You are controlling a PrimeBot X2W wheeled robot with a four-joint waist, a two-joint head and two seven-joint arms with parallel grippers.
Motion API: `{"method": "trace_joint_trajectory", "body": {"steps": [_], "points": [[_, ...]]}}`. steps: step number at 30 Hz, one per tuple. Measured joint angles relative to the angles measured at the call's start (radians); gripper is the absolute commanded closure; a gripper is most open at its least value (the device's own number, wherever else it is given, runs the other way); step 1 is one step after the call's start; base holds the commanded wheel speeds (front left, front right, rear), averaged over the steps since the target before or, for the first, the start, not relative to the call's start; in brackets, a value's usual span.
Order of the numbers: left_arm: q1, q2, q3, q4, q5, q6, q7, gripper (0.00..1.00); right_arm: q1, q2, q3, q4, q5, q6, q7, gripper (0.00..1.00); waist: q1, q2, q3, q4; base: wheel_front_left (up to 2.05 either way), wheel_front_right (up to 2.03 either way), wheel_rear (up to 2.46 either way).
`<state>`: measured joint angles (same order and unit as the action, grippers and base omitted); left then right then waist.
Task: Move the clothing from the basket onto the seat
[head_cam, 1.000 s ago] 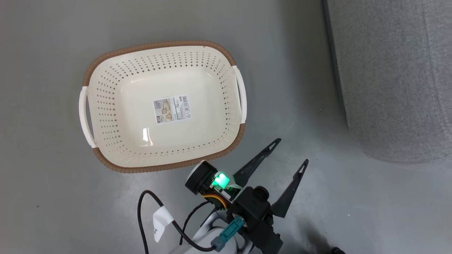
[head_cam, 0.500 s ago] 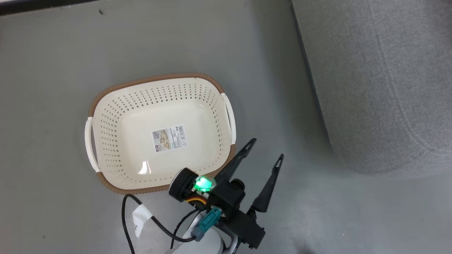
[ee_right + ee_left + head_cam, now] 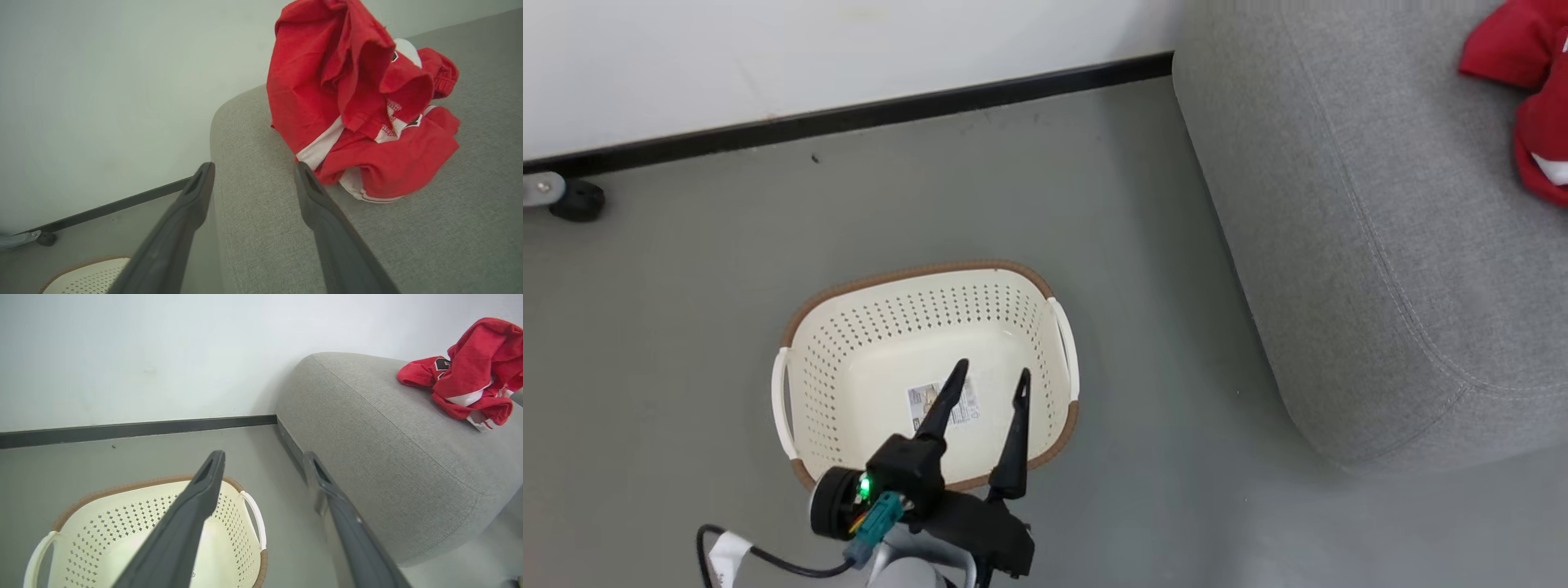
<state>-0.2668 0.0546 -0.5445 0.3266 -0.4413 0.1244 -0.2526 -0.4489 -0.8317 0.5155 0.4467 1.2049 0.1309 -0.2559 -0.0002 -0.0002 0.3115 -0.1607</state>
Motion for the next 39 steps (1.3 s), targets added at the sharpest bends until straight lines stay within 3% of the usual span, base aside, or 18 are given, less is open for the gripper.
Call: {"method": "trace_joint_trajectory", "body": {"steps": [11, 21, 29, 33, 39], "points": [[0.072, -0.006, 0.174, 0.091, 0.031, 0.000, 0.000, 0.00, 0.279, 0.180, 0.010, -0.156, -0.172, 0.000, 0.000, 0.00, -0.0001, 0.0000, -0.142, 0.078, 0.00, 0.00, 0.00], [0.100, -0.009, 0.282, 0.132, 0.086, 0.000, 0.000, 0.00, 0.380, 0.293, -0.016, -0.238, -0.328, -0.062, 0.000, 0.00, 0.0001, 0.0001, -0.226, 0.204, 0.00, 0.00, 0.00], [0.152, -0.008, 0.361, 0.152, 0.138, 0.000, 0.000, 0.00, 0.395, 0.355, -0.048, -0.257, -0.423, -0.084, 0.000, 0.00, 0.0001, 0.0001, -0.279, 0.263, 0.00, 0.00, 0.00], [0.157, -0.006, 0.369, 0.157, 0.151, 0.000, 0.000, 0.00, 0.430, 0.372, -0.066, -0.249, -0.463, -0.103, 0.000, 0.00, 0.0001, 0.0002, -0.302, 0.275, 0.00, 0.00, 0.00], [0.183, 0.005, 0.408, 0.163, 0.153, 0.000, 0.000, 0.00, 0.444, 0.391, -0.086, -0.238, -0.514, -0.105, 0.000, 0.00, 0.0002, 0.0002, -0.320, 0.271, 0.00, 0.00, 0.00]]}}
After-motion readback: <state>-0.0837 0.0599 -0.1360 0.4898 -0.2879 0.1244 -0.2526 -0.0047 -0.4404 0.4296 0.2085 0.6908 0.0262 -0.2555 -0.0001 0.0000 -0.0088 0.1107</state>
